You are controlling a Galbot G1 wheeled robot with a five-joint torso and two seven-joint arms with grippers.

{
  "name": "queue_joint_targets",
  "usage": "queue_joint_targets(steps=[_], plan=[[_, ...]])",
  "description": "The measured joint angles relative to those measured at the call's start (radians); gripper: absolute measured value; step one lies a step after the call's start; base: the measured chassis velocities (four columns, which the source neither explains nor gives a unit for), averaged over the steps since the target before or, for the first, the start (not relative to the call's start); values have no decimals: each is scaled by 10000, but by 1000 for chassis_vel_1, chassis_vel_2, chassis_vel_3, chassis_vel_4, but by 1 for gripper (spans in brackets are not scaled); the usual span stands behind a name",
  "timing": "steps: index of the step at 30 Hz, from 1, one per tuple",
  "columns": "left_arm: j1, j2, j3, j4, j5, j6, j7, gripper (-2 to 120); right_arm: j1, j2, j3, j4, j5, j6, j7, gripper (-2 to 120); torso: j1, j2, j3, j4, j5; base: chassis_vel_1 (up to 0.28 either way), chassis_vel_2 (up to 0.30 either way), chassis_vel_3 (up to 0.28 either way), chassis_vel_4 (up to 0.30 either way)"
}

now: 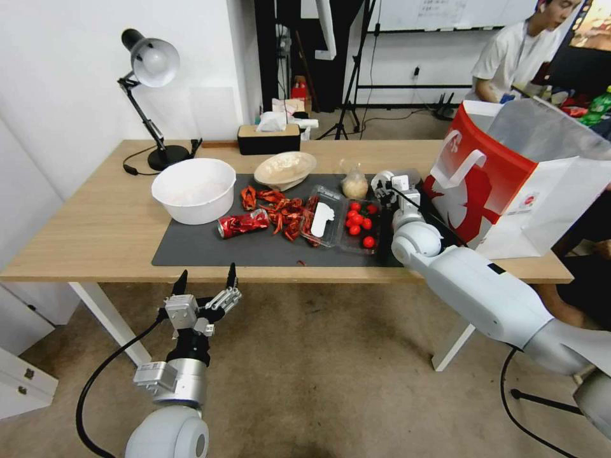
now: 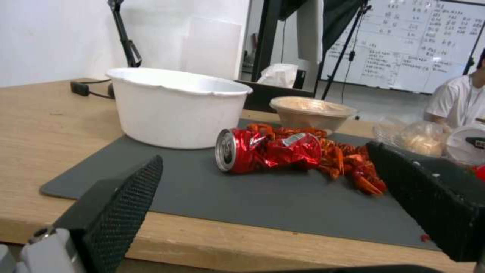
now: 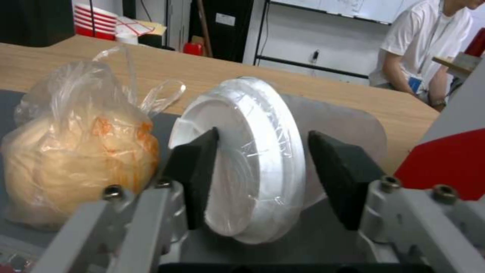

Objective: Pick up the trash from the table and place it into the takeout bag.

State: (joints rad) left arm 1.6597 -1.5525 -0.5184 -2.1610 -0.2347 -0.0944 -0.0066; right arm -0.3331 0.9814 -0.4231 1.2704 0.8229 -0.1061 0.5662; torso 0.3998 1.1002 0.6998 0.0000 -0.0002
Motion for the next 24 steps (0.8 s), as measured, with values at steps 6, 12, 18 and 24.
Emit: queue_joint_targets(steps=[6,12,18,24], plan=[[-13,-15,22,27,8,-19,1,100,-55,-96,67,102,81,-4,56,28,0,-1,1,0,3,0,0,0,0],[-17,-15,28,41,11,-34,1,100,-105,-147,141,173,131,-48,89,19,0,-1,1,2,3,0,0,0,0],[-19,-21,32,49,15,-49,2,100,-137,-184,155,249,159,-62,147,19,0,-2,2,1,2,0,0,0,0],[-17,-21,33,66,18,-77,2,100,-142,-238,181,390,198,-209,215,19,1,-3,3,0,2,0,0,0,0]])
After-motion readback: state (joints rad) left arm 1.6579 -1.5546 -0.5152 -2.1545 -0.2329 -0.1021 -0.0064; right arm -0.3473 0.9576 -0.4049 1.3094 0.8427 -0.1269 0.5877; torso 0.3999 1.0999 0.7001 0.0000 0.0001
